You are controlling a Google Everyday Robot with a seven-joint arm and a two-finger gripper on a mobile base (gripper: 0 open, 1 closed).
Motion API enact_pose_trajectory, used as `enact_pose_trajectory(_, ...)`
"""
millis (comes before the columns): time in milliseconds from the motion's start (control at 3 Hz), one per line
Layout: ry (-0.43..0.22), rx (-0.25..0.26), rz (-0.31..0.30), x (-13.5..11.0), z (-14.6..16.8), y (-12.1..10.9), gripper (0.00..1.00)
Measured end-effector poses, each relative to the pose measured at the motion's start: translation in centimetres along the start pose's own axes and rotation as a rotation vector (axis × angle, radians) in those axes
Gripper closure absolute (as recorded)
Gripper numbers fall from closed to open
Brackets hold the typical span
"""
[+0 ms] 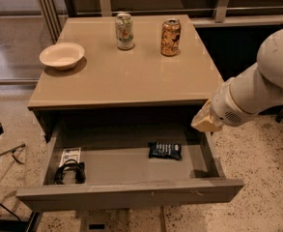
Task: Pick rxbar blueberry from top drawer and place on counter
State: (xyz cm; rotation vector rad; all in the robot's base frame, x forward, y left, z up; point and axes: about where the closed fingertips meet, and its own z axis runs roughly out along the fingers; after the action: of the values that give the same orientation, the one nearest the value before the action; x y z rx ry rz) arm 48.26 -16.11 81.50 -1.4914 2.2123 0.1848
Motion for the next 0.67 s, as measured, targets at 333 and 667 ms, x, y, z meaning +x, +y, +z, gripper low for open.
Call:
enact_pose_trajectory(333, 0.001, -0.002, 0.0, 0.09, 0.23, 0.11, 1.0)
enact_pose_trajectory(667, 0.003, 0.023, -0.003, 1.01, 1.04, 0.13, 1.0)
